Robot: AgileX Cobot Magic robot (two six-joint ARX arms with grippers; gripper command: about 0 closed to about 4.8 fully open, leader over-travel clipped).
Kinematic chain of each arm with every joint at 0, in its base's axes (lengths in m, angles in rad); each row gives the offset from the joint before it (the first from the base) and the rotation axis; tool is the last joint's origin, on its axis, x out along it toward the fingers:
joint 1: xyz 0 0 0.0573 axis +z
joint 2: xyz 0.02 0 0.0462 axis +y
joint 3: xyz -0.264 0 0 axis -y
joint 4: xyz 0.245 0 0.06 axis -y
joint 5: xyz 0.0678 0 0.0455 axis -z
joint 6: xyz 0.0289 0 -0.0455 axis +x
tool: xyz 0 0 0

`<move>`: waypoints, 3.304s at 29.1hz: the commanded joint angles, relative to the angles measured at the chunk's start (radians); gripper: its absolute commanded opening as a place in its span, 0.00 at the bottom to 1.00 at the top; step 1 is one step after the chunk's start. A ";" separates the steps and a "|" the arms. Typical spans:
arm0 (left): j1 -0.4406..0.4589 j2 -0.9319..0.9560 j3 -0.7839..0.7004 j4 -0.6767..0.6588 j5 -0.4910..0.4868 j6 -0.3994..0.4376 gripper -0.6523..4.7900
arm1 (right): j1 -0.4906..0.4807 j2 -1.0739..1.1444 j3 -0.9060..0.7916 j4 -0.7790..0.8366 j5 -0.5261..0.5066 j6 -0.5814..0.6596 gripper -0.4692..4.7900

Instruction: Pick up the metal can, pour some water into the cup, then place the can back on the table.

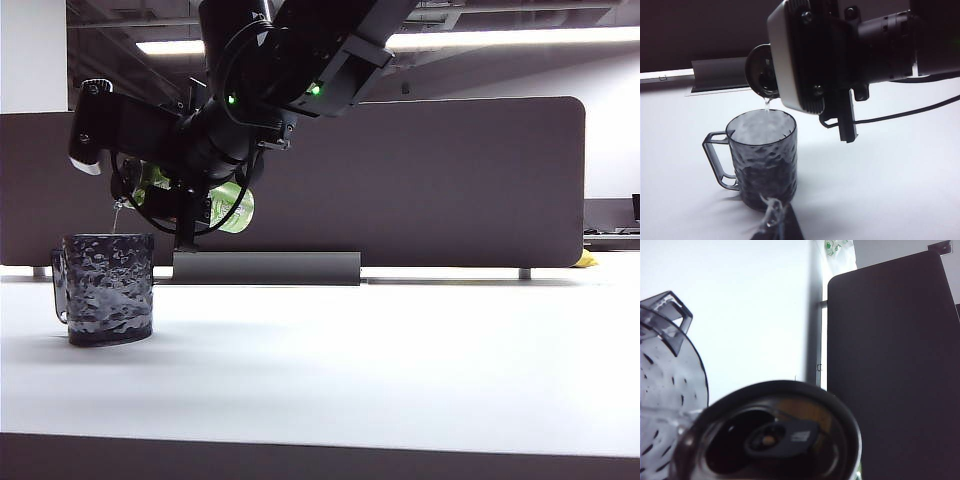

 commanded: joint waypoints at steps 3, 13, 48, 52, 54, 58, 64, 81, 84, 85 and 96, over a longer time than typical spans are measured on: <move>-0.002 0.001 0.001 0.013 0.004 0.000 0.11 | 0.003 -0.010 0.008 0.044 0.010 0.001 0.52; -0.002 0.001 0.001 0.013 0.004 0.000 0.11 | 0.016 -0.011 0.008 0.046 0.043 0.107 0.52; -0.002 0.001 0.001 0.013 0.004 0.000 0.11 | 0.010 -0.030 0.008 0.114 0.161 0.748 0.47; -0.002 0.001 0.001 0.013 0.004 0.000 0.11 | 0.004 -0.030 0.008 0.113 0.179 0.816 0.47; -0.002 0.001 0.001 0.013 0.004 0.000 0.11 | -0.005 -0.031 0.008 0.113 0.182 0.874 0.47; -0.002 0.000 0.001 0.013 0.003 0.000 0.11 | -0.035 -0.039 0.008 0.101 0.179 0.983 0.47; -0.002 0.000 0.001 0.013 0.004 0.000 0.11 | -0.073 -0.055 0.007 0.087 0.135 1.092 0.47; -0.002 0.001 0.001 0.013 0.004 0.000 0.11 | -0.172 -0.072 -0.105 0.154 -0.141 1.341 0.47; -0.002 0.001 0.001 0.013 0.004 0.000 0.11 | -0.193 -0.082 -0.181 0.263 -0.192 1.398 0.47; -0.002 0.001 0.001 0.013 0.004 0.000 0.11 | -0.200 -0.085 -0.206 0.305 -0.208 1.415 0.47; -0.002 0.001 0.001 0.013 0.004 0.000 0.11 | -0.239 -0.088 -0.386 0.563 -0.319 1.516 0.47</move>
